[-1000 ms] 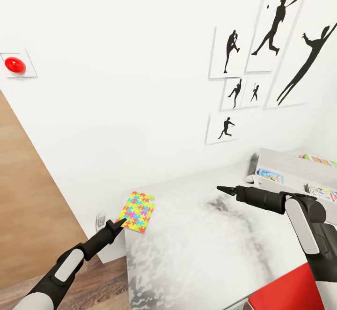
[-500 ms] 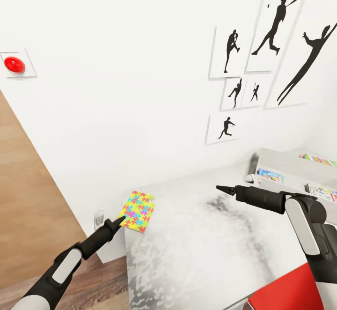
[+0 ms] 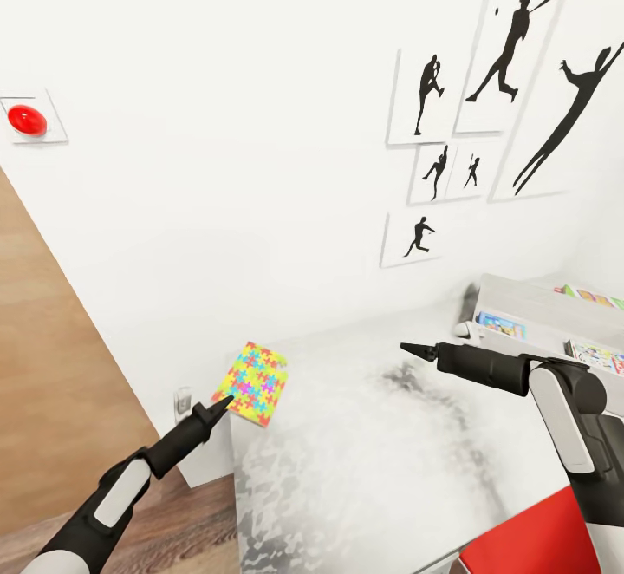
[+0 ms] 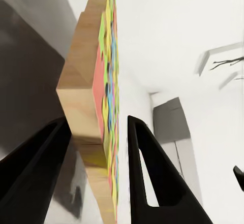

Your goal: Put all the toys in the child's room - the three board games (two on the bed and one on the table), the two jigsaw puzzles on the table, and the tennis ball on the table - inside the toy box on the table in the child's room.

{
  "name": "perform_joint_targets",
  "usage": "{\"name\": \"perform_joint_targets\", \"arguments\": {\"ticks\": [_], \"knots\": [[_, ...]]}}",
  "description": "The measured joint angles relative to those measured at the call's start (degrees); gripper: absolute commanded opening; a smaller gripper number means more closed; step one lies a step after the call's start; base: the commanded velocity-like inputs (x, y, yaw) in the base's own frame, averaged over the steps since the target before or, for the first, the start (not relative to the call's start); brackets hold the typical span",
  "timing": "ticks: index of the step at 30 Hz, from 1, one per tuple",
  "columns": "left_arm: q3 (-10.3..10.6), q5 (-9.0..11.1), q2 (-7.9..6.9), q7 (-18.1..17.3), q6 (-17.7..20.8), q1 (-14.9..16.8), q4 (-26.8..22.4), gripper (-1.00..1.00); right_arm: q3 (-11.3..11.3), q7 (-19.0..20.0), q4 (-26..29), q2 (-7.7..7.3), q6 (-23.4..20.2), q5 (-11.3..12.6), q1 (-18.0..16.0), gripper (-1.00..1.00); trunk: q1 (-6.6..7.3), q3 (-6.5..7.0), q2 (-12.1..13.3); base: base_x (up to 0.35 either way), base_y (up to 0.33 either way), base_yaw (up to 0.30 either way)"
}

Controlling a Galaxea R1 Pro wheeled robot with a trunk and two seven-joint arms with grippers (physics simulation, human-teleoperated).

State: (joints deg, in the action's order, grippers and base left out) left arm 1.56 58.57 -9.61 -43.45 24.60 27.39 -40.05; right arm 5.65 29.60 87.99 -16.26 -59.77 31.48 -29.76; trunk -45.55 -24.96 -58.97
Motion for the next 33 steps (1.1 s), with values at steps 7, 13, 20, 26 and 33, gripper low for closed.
{"name": "perform_joint_targets", "arguments": {"ticks": [7, 13, 20, 26, 33], "knots": [[0.0, -0.1, -0.04, -0.1, 0.0, -0.4, -1.1, -1.0, 0.0, 0.0, 0.1, 0.11, 0.0, 0.0, 0.0, 1.0, 0.0, 0.0, 0.0, 0.0, 0.0, 0.0], [-0.1, -0.1, -0.08, -0.1, 0.0, -0.6, -1.4, -1.0, 0.0, 0.0, 0.1, 0.19, 0.0, 0.0, 0.0, 1.0, 0.0, 0.0, 0.0, 0.0, 0.0, 0.0], [-0.1, -0.1, -0.09, -0.2, -0.1, -0.7, -2.1, -1.0, 0.0, 0.0, 0.1, 0.28, 0.0, 0.0, 0.0, 1.0, 0.0, 0.0, 0.0, 0.0, 0.0, 0.0], [0.0, 0.0, -0.09, -0.3, 0.1, -1.0, -3.7, -1.0, 0.0, 0.0, 0.1, 0.24, 0.0, 0.0, 0.0, 1.0, 0.0, 0.0, 0.0, 0.0, 0.0, 0.0], [0.0, 0.1, -0.13, -0.3, 0.7, -1.7, -6.8, -1.0, 0.0, 0.0, 0.2, 0.16, 0.0, 0.0, 0.1, 1.0, 0.0, 0.0, 0.0, 0.0, 0.0, 0.0]]}}
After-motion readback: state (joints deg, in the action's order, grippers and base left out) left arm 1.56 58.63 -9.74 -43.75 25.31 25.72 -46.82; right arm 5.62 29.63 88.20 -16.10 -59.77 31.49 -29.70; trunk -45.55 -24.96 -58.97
